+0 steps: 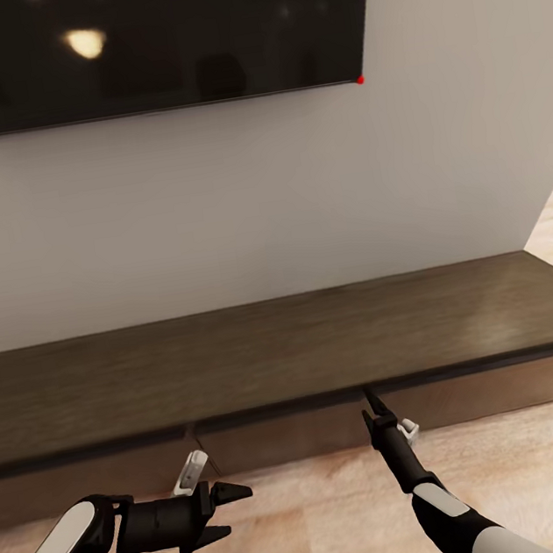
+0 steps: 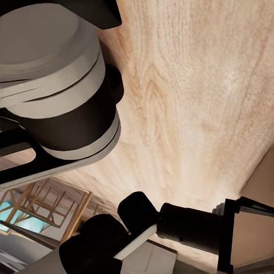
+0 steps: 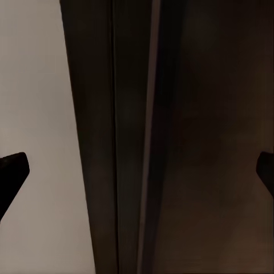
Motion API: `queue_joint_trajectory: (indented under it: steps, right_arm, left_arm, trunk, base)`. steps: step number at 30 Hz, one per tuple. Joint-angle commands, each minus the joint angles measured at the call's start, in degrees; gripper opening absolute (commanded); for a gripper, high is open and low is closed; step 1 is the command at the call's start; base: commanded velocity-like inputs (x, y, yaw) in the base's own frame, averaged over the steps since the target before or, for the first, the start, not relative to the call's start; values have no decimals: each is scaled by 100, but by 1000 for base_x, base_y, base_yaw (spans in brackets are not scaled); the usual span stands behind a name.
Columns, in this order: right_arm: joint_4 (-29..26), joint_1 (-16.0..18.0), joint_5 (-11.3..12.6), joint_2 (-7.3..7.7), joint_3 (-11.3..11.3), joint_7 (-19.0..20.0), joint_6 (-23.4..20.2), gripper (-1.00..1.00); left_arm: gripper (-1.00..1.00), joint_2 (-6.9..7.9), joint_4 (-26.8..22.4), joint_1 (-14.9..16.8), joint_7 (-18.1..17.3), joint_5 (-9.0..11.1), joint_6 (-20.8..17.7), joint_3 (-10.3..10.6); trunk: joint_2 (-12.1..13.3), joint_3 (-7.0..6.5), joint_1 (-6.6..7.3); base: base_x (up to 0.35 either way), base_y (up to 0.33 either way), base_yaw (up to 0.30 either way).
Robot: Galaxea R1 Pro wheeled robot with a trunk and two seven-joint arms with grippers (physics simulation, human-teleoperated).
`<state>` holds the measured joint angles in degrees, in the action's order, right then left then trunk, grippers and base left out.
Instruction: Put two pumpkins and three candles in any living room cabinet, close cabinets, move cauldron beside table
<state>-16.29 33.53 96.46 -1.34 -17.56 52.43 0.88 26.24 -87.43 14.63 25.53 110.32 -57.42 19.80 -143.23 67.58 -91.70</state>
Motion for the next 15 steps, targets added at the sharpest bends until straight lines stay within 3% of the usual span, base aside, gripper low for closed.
queue_joint_trajectory:
  steps: [1,6,15]
  right_arm:
    - [6,5,57,2,-46,21,9,100]
    - [4,5,51,1,-46,22,9,100]
    - [6,5,49,-6,-47,22,9,100]
  left_arm:
    - [100,4,-4,4,57,60,3,6]
    - [100,4,-2,4,57,61,2,7]
    - [100,4,-4,4,57,62,2,-28]
  trunk:
    - [-2,5,0]
    - [-2,5,0]
    - [-2,5,0]
  base:
    - [125,-89,0]
    - [189,-50,0]
    - [18,-5,0]
